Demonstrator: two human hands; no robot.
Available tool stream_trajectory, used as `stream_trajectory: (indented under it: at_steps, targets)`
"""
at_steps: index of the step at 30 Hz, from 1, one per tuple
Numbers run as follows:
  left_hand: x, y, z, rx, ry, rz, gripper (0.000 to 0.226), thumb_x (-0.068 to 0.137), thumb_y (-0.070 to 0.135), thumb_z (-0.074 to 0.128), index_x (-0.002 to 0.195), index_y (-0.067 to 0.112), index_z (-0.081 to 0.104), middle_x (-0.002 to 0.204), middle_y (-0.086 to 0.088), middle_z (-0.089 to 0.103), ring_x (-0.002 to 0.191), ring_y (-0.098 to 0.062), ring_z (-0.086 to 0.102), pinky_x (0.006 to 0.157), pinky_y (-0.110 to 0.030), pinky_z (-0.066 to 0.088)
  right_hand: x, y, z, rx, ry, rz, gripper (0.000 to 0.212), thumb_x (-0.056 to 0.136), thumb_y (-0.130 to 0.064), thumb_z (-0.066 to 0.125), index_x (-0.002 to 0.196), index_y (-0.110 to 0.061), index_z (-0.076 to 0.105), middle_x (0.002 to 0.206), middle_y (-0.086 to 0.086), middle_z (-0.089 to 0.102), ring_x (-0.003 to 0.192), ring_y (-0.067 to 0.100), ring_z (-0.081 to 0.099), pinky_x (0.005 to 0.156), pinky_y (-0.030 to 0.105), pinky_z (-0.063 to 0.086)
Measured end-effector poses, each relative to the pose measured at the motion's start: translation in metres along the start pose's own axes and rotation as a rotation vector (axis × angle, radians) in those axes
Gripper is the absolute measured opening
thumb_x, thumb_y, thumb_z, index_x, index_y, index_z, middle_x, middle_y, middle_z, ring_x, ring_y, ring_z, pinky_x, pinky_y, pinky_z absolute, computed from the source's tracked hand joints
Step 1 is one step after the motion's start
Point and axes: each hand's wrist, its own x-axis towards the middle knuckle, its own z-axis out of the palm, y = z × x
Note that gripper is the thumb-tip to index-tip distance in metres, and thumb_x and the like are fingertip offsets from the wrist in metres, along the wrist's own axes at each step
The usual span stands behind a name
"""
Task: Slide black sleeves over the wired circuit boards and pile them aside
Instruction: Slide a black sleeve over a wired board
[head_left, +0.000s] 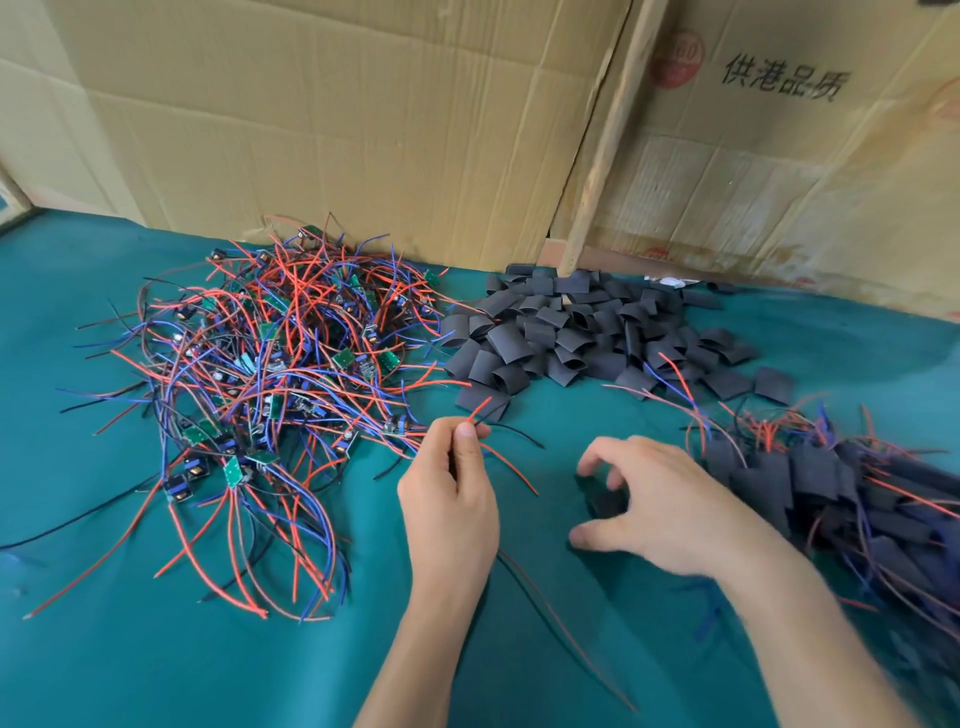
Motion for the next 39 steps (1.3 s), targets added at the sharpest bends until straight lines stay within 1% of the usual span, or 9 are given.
stream_trajectory:
  at_steps: [4,8,12,17,20,23,26,31,39]
  targets:
    - [-0.001,0.003,-0.001,-0.006,-0.010,0.012,0.025,0.107,0.019,0.048,0.086,0.022,0.061,0.057,0.014,0.045,0.050,-0.008,0.034,0.049,-0.019,0.027,-0.007,0.004,0.013,0.061,0.110,-0.038,0.041,0.069,-0.047,0.088,0.100,-0.039,0.064,0.095,-0.014,0.055,0.086,0.010,0.054,0.076,0.027,0.040]
    - [0.000,0.002,-0.001,-0.041,-0.033,0.034,0.022,0.106,0.016,0.050,0.092,0.023,0.065,0.065,-0.002,0.052,0.055,-0.007,0.037,0.053,-0.022,0.032,-0.015,0.006,0.014,0.179,0.128,-0.046,0.038,0.059,-0.040,0.095,0.086,-0.038,0.068,0.092,-0.011,0.061,0.077,0.003,0.060,0.073,0.024,0.049]
    - [0.001,0.002,-0.001,-0.066,-0.056,0.028,0.021,0.106,0.015,0.051,0.098,0.019,0.070,0.059,0.012,0.043,0.051,-0.007,0.031,0.049,-0.019,0.026,-0.021,0.010,0.022,0.273,0.248,-0.036,0.035,0.059,-0.030,0.096,0.084,-0.035,0.073,0.078,-0.013,0.062,0.067,0.000,0.061,0.071,0.030,0.052]
    - [0.000,0.002,-0.003,-0.107,-0.080,0.019,0.022,0.105,0.014,0.051,0.099,0.019,0.071,0.058,0.014,0.042,0.053,-0.007,0.030,0.049,-0.022,0.026,-0.027,0.012,0.036,0.408,0.426,-0.011,0.032,0.065,-0.037,0.092,0.088,-0.043,0.071,0.091,-0.042,0.061,0.068,0.000,0.062,0.067,0.025,0.050]
    - [0.001,0.005,-0.003,-0.118,-0.093,0.022,0.022,0.105,0.013,0.051,0.098,0.019,0.070,0.059,0.013,0.044,0.055,-0.007,0.034,0.052,-0.024,0.028,-0.021,0.003,0.031,0.801,0.415,-0.047,0.036,0.075,-0.021,0.090,0.099,-0.042,0.073,0.100,-0.024,0.072,0.078,0.007,0.074,0.077,0.026,0.056]
    - [0.001,0.006,-0.003,-0.127,-0.105,0.026,0.022,0.106,0.011,0.049,0.097,0.019,0.069,0.062,0.005,0.044,0.055,-0.009,0.034,0.052,-0.023,0.028,0.000,-0.022,0.021,1.272,0.411,-0.122,0.032,0.077,0.002,0.084,0.099,-0.020,0.077,0.105,-0.004,0.074,0.079,0.025,0.076,0.083,0.043,0.062]
    - [0.001,0.008,-0.004,-0.151,-0.110,0.019,0.022,0.106,0.011,0.049,0.097,0.019,0.067,0.062,0.000,0.045,0.053,-0.006,0.036,0.051,-0.018,0.029,0.023,-0.044,0.011,1.530,0.419,-0.107,0.029,0.076,0.011,0.079,0.098,-0.007,0.073,0.106,0.021,0.065,0.089,0.037,0.073,0.084,0.043,0.062]
    - [0.002,0.008,-0.005,-0.185,-0.106,0.013,0.025,0.107,0.013,0.048,0.091,0.023,0.064,0.063,-0.004,0.047,0.053,-0.005,0.035,0.051,-0.018,0.030,0.040,-0.060,0.014,1.841,0.388,-0.105,0.022,0.084,0.014,0.071,0.089,-0.004,0.061,0.094,0.020,0.071,0.091,0.034,0.071,0.078,0.037,0.062]
    - [0.001,0.008,-0.005,-0.191,-0.105,0.009,0.028,0.106,0.011,0.049,0.085,0.026,0.060,0.061,0.007,0.045,0.051,-0.004,0.035,0.050,-0.016,0.030,0.045,-0.063,0.018,1.960,0.389,-0.086,0.020,0.086,0.007,0.071,0.085,-0.006,0.056,0.092,0.021,0.065,0.095,0.037,0.067,0.080,0.039,0.063]
